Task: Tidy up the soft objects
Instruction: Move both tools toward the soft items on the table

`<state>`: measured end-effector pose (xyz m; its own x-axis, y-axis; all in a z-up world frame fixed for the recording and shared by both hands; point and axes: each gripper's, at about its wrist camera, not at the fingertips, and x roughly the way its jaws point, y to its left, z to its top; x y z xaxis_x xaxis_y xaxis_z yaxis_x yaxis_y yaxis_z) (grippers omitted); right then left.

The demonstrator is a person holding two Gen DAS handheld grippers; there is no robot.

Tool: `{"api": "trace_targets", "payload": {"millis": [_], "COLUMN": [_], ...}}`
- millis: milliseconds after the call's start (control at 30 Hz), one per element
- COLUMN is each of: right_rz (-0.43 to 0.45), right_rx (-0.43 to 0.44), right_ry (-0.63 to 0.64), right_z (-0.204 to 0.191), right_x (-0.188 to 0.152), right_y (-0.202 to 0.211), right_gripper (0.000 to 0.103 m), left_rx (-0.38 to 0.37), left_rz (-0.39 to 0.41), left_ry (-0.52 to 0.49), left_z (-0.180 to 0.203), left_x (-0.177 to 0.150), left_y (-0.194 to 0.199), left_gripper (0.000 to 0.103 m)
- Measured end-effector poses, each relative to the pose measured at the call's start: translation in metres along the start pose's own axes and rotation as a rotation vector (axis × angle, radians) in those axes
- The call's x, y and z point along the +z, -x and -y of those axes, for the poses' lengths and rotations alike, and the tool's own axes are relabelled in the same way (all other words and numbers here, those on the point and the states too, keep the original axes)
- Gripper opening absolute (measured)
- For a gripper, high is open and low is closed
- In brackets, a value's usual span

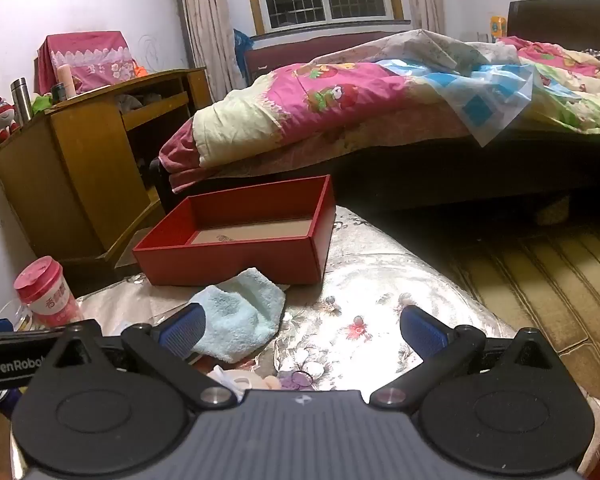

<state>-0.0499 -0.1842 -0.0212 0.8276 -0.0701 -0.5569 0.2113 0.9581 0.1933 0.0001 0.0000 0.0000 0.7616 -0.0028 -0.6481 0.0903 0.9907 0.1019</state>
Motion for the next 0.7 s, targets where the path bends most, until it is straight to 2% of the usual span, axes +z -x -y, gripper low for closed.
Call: {"api": "trace_targets", "payload": {"millis": [700], "right_rz": [-0.009], "right_rx": [0.000], "right_ry": [0.004], "right_z": [0.0017], "right_x": [-0.0013], "right_y": [0.0001], "right_gripper": [0.084], "left_rx": [-0.013], "left_rz": [-0.015], "left_ry": [0.006], "left_z": [-0.0020], "left_x": [-0.0023], "left_y": [-0.0046], "left_gripper": [0.097]}}
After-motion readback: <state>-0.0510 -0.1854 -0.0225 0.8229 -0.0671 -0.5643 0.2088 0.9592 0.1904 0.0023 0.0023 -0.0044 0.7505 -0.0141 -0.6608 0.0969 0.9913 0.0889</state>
